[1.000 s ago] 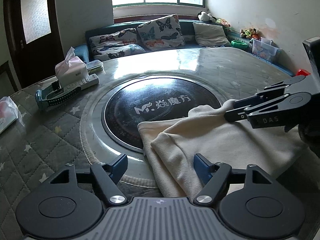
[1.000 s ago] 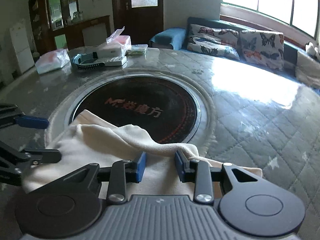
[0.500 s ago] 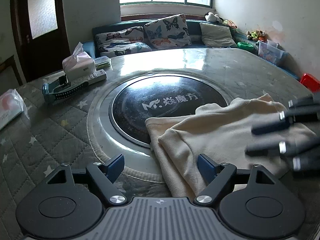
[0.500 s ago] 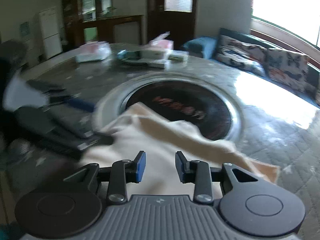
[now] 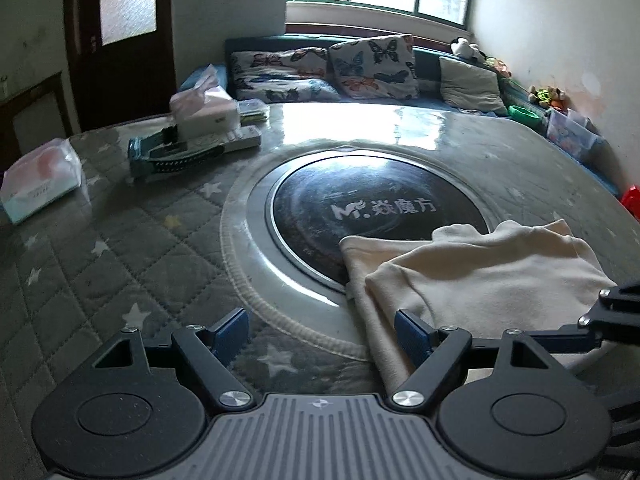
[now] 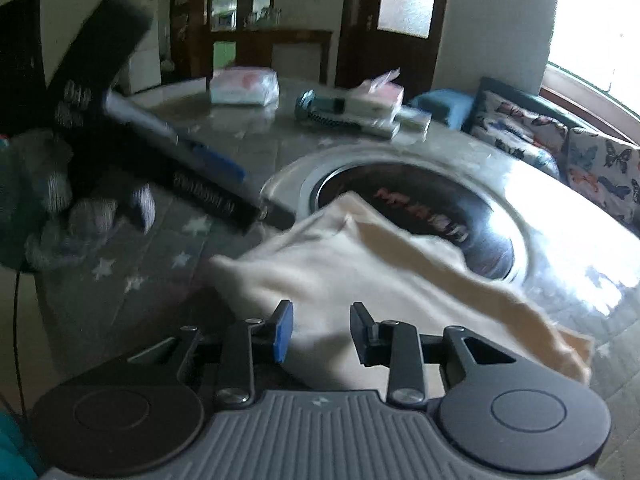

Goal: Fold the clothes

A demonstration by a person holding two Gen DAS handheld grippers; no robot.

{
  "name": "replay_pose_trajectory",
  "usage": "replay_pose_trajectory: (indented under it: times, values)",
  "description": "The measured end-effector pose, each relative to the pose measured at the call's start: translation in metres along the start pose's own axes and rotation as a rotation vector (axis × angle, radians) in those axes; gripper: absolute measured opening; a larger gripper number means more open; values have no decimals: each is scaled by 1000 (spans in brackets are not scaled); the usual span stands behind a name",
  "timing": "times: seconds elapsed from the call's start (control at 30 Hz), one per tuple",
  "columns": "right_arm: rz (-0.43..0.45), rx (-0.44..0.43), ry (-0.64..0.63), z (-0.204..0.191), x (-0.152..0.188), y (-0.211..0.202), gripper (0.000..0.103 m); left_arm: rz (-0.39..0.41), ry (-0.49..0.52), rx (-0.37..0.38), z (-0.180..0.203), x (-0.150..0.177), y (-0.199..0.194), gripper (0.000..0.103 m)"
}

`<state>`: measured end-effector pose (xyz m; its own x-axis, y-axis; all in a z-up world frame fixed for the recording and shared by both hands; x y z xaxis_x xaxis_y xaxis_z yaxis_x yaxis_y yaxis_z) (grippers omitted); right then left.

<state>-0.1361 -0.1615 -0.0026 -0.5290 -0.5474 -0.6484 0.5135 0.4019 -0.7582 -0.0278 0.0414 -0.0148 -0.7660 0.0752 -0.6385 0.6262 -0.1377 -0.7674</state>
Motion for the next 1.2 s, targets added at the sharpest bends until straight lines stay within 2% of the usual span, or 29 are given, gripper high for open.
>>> replay_pose_trajectory:
  times: [0.3, 0.4, 0.53, 0.63, 0.73, 0.93, 1.07, 1.2]
  values:
    - [21, -40, -34, -20, -10, 1, 30, 3, -23, 0, -3, 1, -5, 82]
    - [-3, -59, -59, -30, -8, 12, 30, -5, -22, 2, -1, 2, -4, 82]
    - [-6, -54, -76, -34, -9, 11, 30, 0, -29, 5, 0, 1, -6, 88]
    - [11, -52, -84, -36, -13, 2, 32, -1, -49, 3, -3, -1, -6, 88]
    - [23, -64, -110, -45, -15, -2, 42, -5, -78, 2, -7, -2, -6, 88]
    - [15, -53, -178, -61, -14, 10, 43, -15, -141, 35, -11, -2, -9, 88]
    - [-3, -24, -199, -63, -13, 21, 41, -39, -192, 77, -8, 0, -6, 88]
    - [-1, -12, -179, -59, -16, 24, 24, -67, -271, 115, -8, 1, -1, 88]
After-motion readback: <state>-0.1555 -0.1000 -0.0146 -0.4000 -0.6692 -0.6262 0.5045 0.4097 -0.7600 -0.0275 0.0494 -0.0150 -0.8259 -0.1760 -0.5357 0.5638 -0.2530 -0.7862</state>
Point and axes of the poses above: each gripper's, at about its wrist camera, not at the fingertips, and y roughly the way its jaws point, z to its right, x to its underside, the point moved 8 cm from there along y, roughly the way its jaws point, and after that the axes turned 6 degrees about -z, right-handed, at the moved point
